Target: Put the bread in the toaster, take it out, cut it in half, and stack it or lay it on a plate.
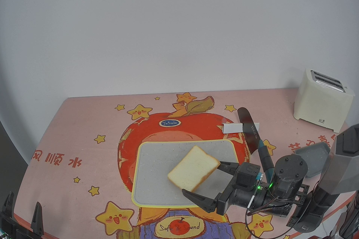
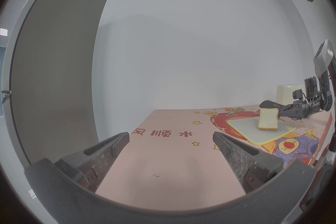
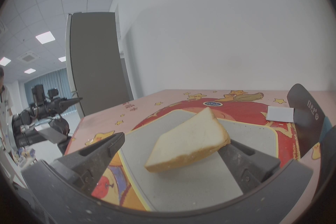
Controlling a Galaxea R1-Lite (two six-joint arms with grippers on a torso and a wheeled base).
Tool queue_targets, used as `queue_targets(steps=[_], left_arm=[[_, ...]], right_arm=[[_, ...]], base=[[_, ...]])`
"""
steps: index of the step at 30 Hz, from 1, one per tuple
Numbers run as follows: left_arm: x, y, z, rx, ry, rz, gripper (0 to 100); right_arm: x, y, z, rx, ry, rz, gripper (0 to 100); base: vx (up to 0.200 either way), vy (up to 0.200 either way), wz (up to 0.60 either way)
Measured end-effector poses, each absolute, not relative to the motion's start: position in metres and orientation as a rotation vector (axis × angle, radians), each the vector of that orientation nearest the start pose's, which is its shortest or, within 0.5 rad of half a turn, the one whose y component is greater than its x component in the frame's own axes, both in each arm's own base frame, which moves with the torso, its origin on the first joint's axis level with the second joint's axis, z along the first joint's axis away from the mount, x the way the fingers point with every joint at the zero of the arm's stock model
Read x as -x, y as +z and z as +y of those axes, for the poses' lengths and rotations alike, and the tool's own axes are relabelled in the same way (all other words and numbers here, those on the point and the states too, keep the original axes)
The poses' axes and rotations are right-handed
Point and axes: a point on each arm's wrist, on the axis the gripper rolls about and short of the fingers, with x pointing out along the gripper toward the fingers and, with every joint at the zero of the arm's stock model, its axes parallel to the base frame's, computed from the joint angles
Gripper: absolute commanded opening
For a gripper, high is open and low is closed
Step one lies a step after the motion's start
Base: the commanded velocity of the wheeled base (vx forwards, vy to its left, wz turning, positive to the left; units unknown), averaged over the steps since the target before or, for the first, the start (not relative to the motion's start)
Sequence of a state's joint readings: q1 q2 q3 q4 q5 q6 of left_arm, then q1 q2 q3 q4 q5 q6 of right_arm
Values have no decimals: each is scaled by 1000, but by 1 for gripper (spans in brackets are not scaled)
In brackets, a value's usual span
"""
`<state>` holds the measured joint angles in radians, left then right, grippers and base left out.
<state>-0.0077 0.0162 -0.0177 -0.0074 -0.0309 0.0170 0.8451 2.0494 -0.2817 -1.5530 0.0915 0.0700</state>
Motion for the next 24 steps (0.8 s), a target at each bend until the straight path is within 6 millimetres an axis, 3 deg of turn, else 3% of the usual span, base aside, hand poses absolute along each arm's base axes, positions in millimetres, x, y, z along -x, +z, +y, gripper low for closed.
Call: queue_targets(steps=[14,24], left_arm=[[23,82,0,-17,-39,-9,100],[23,82,-1,-17,-38,-9,100]], right_arm=[[-169,63,200,24,917,254,100],[-175,72,208,-157,883,312,100]], base=[[0,0,0],[0,0,0]])
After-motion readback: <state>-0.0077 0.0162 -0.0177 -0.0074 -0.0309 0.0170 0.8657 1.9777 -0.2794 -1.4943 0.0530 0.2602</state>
